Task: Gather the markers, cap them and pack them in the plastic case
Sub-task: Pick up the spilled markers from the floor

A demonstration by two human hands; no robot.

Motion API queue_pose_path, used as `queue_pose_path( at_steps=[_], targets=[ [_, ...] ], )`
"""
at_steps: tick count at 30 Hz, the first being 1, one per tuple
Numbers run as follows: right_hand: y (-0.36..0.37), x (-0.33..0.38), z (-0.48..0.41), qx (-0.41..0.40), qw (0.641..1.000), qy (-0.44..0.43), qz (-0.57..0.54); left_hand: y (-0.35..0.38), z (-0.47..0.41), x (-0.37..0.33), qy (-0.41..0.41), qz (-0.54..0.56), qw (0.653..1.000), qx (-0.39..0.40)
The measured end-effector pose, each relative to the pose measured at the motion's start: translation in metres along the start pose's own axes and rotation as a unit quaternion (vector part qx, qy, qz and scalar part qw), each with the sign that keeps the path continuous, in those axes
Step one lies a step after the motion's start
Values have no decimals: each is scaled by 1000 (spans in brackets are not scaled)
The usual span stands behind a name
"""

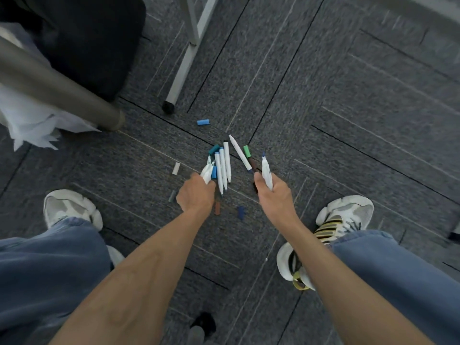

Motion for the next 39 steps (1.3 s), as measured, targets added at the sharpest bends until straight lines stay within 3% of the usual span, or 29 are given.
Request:
queue_pose_path(
  at_steps=[4,9,15,18,27,39],
  targets=[
    [5,-3,0,0,1000,10,2,-10,2,-7,76,-92,992,-49],
    [19,-4,-3,8,999,27,16,-11,1,-15,123,-106,985,-53],
    [33,0,-21,1,997,8,76,-18,-4,9,67,92,993,-17],
    [42,7,-37,-22,992,-15,121,-30,-2,23,92,224,970,-23],
    [79,22,-67,-78,981,-10,178,-53,18,59,112,439,890,57],
    [74,27,-52,-36,985,36,163,-56,30,66,97,481,870,49]
  ],
)
Point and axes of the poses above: each hand's wrist, its own z-axis away from the middle knuckle, its own y-axis out of the palm, x = y × z, the point moved 6 cm from there along -z, towards the middle knuckle, and after that the axes turned 6 degrees about -z, right-handed, at the moved point
